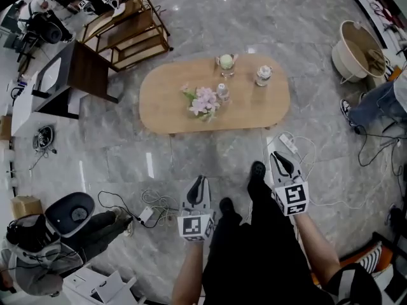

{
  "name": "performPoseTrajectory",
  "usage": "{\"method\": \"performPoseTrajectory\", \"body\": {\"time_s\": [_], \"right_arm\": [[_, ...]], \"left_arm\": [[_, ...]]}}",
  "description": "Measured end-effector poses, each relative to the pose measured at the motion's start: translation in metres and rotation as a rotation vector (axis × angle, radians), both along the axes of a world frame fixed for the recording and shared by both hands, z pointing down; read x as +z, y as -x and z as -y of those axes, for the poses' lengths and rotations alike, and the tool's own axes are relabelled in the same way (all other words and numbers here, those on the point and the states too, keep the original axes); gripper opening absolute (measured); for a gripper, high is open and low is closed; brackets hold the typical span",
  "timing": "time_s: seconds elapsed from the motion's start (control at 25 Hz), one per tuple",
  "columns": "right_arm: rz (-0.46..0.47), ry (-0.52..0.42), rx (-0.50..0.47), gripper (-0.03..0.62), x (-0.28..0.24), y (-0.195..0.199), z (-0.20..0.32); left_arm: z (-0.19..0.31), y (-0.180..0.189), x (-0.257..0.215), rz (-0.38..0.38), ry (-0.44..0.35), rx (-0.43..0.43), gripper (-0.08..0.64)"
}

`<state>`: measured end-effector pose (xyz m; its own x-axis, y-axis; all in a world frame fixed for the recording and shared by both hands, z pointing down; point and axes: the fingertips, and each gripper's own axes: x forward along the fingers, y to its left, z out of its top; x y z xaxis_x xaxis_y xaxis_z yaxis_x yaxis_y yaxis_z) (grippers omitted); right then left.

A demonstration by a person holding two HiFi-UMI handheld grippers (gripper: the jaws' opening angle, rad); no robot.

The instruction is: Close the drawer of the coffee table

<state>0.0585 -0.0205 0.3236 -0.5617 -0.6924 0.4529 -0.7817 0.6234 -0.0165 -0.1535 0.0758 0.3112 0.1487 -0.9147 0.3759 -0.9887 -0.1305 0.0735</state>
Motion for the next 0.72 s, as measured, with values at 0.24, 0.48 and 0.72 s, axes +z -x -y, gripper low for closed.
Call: {"method": "performPoseTrajectory", "body": {"time_s": [0.24, 0.48, 0.72], "right_arm": [[0.027, -0.041, 0.055, 0.017, -0.04, 0.025, -0.066], [0.032, -0.115, 0.086, 0.013, -0.092, 0.044, -0.127], [0.077, -0.189, 0.137, 0.012, -0.136, 0.046, -0.174]], "left_arm": [[-0.033, 0.025, -0.038, -0.074, -0.123, 0.032, 0.028], [-0.077, 0.036, -0.067, -0.088, -0.192, 0.138, 0.014], [-0.117, 0.041, -0.077, -0.134, -0.179, 0.204, 0.014]]}}
